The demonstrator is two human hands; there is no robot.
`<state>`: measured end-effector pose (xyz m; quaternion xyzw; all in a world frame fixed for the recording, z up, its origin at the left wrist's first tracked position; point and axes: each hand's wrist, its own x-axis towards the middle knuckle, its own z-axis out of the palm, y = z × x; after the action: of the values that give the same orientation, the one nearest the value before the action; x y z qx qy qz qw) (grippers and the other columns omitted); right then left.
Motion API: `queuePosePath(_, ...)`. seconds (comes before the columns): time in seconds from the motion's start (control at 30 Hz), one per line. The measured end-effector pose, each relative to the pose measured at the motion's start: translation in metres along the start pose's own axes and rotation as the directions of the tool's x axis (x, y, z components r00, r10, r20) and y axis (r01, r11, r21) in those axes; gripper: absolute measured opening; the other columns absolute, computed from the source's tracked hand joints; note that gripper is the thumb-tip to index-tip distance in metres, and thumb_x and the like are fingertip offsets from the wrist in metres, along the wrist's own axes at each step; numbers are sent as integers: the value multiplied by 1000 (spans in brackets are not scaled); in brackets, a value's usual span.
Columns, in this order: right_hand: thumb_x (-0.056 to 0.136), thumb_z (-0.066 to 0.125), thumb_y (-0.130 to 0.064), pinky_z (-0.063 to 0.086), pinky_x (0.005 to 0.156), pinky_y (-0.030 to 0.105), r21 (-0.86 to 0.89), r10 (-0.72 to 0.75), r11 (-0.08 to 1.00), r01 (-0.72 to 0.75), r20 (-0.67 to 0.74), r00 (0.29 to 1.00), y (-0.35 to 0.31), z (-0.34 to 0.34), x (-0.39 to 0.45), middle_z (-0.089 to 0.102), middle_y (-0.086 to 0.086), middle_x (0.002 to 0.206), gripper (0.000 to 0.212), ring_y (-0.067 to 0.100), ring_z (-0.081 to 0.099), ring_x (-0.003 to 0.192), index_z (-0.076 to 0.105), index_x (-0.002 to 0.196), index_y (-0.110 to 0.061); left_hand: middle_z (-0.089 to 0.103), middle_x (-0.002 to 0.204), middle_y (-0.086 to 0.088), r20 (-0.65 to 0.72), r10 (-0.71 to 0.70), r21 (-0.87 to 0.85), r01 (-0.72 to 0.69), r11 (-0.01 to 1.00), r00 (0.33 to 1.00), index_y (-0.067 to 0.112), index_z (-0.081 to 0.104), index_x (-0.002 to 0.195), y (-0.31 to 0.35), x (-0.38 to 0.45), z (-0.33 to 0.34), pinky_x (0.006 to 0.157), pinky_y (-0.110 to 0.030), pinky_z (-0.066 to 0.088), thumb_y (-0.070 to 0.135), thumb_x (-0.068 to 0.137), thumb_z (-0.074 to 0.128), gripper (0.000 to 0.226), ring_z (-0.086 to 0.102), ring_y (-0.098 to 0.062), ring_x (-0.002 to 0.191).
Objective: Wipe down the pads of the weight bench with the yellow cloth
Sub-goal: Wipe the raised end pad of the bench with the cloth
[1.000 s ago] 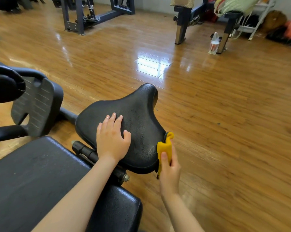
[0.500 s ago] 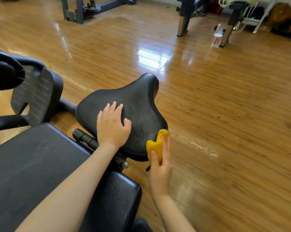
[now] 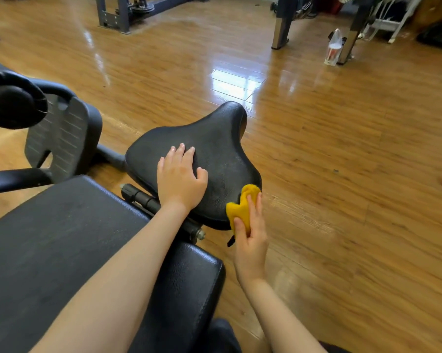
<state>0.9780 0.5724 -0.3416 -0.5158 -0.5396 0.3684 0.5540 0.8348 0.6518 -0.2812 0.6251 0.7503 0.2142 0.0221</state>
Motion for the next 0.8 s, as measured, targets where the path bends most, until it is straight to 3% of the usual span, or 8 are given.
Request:
queuePosePath(0.1, 87, 49, -32, 16, 113, 18, -159, -80, 982, 99, 122, 989, 3, -18, -2, 23, -12, 146, 50, 8, 18, 139, 35, 134, -27, 30, 149, -9, 97, -1, -17, 3, 1000, 995, 13, 37, 139, 5, -1, -7, 114, -45, 14, 29, 89, 42, 52, 21, -24, 139)
queuePosePath(0.2, 87, 49, -31, 18, 114, 18, -301, -282, 885, 355, 261, 923, -10, -34, 7, 35, 2, 142, 48, 17, 25, 136, 43, 133, -19, 31, 149, -5, 162, 17, -110, 1, 994, 987, 15, 36, 139, -1, -16, -25, 113, -48, 4, 28, 89, 46, 52, 20, -20, 140)
queuePosePath(0.23, 88, 48, -32, 20, 114, 22, -344, -356, 811, 474, 353, 865, -14, -36, 13, 38, 3, 141, 46, 18, 27, 136, 43, 132, -19, 33, 148, -4, 155, 37, -104, -21, 994, 987, 15, 37, 138, -7, -26, -34, 113, -50, 2, 28, 89, 47, 52, 22, -19, 139)
queuePosePath(0.3, 89, 48, -33, 27, 112, 33, -377, -439, 564, 735, 617, 653, -19, -35, 27, 44, 4, 140, 43, 21, 31, 135, 43, 130, -22, 37, 146, -5, 121, 53, -29, -50, 998, 991, 15, 41, 135, -29, -50, -54, 112, -52, 3, 30, 87, 47, 51, 25, -19, 138)
queuePosePath(0.37, 89, 51, -32, 36, 108, 40, -347, -368, 328, 879, 810, 457, -21, -29, 40, 47, 1, 140, 43, 21, 36, 134, 41, 130, -26, 39, 144, -7, 98, -16, 48, 11, 999, 995, 13, 45, 133, -62, -72, -73, 111, -55, 8, 31, 85, 46, 51, 27, -23, 137)
queuePosePath(0.43, 88, 50, -31, 40, 105, 42, -314, -308, 221, 923, 876, 371, -25, -21, 51, 48, -2, 140, 43, 20, 41, 131, 41, 130, -28, 36, 145, -9, 97, -142, 91, 133, 987, 985, 10, 44, 134, -92, -88, -87, 111, -53, 11, 28, 89, 46, 49, 25, -25, 137)
queuePosePath(0.63, 83, 64, -31, 41, 103, 46, -329, -159, 279, 902, 911, 381, -59, 51, 64, 48, 1, 139, 50, 25, 41, 131, 49, 130, -22, 26, 151, -1, 139, -194, 103, 181, 978, 971, 18, 31, 141, -106, -101, -91, 114, -43, 6, 37, 92, 40, 54, 13, -19, 141)
queuePosePath(0.8, 86, 57, -42, 5, 117, 34, -311, 21, 576, 756, 930, 367, -91, 74, 84, 22, -13, 151, 64, 9, 8, 142, 28, 141, -31, 26, 151, -3, 81, -191, 25, 190, 981, 978, 15, 32, 141, -108, -100, -97, 114, -41, 8, 31, 92, 43, 52, 16, -19, 141)
